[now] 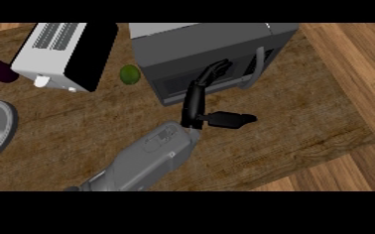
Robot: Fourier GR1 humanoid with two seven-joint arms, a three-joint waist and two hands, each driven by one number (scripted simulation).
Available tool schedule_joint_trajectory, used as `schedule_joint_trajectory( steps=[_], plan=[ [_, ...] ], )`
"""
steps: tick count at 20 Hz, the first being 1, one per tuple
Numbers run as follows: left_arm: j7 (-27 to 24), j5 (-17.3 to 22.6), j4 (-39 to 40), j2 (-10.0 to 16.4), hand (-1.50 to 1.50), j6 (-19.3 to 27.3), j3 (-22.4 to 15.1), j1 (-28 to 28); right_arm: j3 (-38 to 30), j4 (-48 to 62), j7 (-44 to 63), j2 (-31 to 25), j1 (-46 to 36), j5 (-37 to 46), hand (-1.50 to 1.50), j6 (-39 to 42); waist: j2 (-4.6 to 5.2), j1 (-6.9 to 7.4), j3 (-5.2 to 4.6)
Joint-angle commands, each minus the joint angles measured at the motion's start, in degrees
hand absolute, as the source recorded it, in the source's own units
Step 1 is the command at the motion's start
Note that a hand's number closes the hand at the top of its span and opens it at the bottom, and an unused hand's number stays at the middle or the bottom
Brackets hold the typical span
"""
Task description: Pick up the milk, place it into the microwave and close the microwave
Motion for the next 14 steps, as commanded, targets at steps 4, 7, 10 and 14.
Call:
schedule_joint_trajectory(
  steps=[4, 7, 10, 14],
  plan=[
    [-1.2, 3.7, 4.1, 0.0, -1.5, 1.0, 3.3, -4.7, 0.3, 0.8, 0.1, -1.0, -2.6, 1.3, 1.5, -0.3, 0.72, -0.06, -0.06],
    [-2.2, 4.7, 4.3, 0.0, -1.5, 0.7, 2.6, -4.8, 0.3, 2.0, 0.3, -0.7, -3.5, 1.3, 1.5, -0.7, 1.0, 0.11, 0.01],
    [-3.7, 5.5, 4.5, 0.0, -1.5, 0.5, 2.0, -4.1, 0.6, 2.6, 0.0, -0.5, -4.5, 1.9, 1.5, -1.1, 1.49, 0.45, 0.02],
    [-4.4, 6.1, 4.4, 0.0, -1.5, 0.3, 1.3, -4.9, 3.4, 7.5, 2.6, 7.3, -3.0, -10.5, -1.5, 5.2, 1.69, 0.94, 0.25]
  ],
)
